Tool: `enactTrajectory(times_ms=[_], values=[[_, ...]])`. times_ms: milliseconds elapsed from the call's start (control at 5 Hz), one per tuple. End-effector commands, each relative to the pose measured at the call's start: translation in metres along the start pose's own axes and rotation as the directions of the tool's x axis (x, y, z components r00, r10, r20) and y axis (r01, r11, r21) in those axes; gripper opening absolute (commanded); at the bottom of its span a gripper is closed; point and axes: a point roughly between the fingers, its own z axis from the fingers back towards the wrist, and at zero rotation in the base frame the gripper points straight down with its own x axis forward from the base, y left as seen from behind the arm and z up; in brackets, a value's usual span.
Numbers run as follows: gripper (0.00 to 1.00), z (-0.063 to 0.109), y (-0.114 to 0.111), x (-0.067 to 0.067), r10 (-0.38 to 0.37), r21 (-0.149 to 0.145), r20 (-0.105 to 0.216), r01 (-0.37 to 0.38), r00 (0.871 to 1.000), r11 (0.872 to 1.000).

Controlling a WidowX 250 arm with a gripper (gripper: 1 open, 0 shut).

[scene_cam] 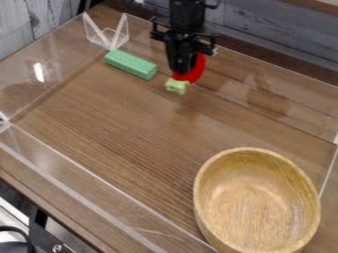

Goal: Move the red object to the right side of the table

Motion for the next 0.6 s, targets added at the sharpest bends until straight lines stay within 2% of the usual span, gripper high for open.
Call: enactTrajectory(times_ms=[0,200,400], values=[[0.0,0.016,-0.039,0.016,-0.056,0.004,0.056,0.055,0.997,0.998],[0.0,0.006,-0.072,0.03,-0.097,0.005,0.053,0.097,0.994,0.995],[0.0,-0.002,-0.083,0.033,-0.112,0.007,0.056,0.112,0.992,0.994]])
